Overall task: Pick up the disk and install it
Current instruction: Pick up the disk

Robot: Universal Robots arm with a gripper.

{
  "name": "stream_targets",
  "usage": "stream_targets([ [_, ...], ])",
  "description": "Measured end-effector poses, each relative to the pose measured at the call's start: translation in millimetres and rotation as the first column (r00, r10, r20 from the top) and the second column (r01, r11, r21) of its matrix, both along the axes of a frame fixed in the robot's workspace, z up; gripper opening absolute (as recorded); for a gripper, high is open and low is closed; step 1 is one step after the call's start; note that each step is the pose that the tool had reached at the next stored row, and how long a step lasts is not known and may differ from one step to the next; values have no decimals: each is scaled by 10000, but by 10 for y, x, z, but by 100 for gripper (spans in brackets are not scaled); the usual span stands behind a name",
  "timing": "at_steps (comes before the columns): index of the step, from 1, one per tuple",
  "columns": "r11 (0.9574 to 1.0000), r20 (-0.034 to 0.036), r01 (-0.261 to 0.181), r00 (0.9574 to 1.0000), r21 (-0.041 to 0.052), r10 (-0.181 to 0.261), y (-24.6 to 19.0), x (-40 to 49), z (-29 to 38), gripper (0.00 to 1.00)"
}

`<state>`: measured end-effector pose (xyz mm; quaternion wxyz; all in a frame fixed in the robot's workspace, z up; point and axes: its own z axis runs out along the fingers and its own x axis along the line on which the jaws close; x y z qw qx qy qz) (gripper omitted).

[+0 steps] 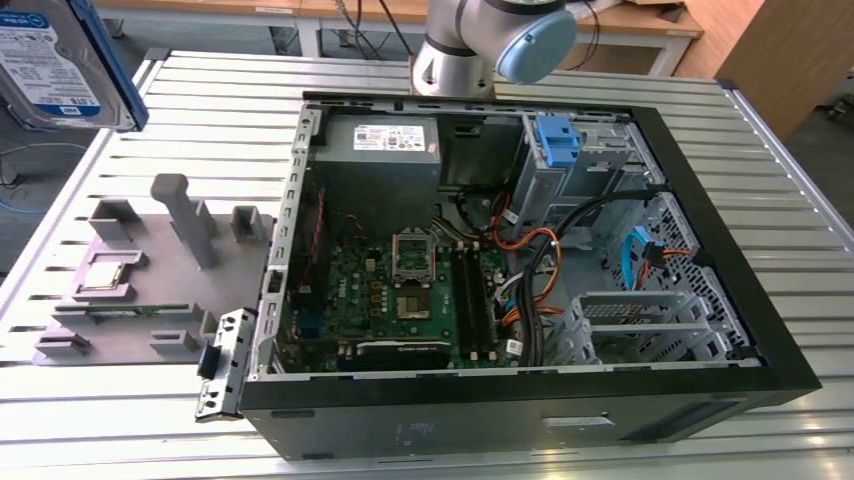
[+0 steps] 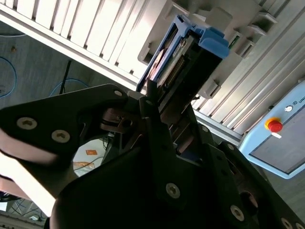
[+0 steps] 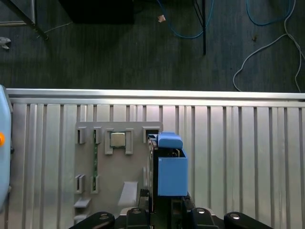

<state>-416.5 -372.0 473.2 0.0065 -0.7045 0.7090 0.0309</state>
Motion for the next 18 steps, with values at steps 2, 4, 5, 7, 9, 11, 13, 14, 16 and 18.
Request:
stream_targets([
  [2,10000,0,0,10000,0,0,0,0,37,35],
  [4,10000,0,0,10000,0,0,0,0,59,35],
  [5,10000,0,0,10000,0,0,0,0,61,35],
  [7,10000,1,0,10000,0,0,0,0,61,35],
  [9,10000,1,0,10000,1,0,0,0,61,35],
  [11,10000,0,0,10000,0,0,0,0,61,35],
  [13,10000,-2,0,10000,-1,0,0,0,70,35],
  [14,10000,0,0,10000,0,0,0,0,76,35],
  [16,10000,0,0,10000,0,0,0,0,95,35],
  [18,10000,0,0,10000,0,0,0,0,120,35],
])
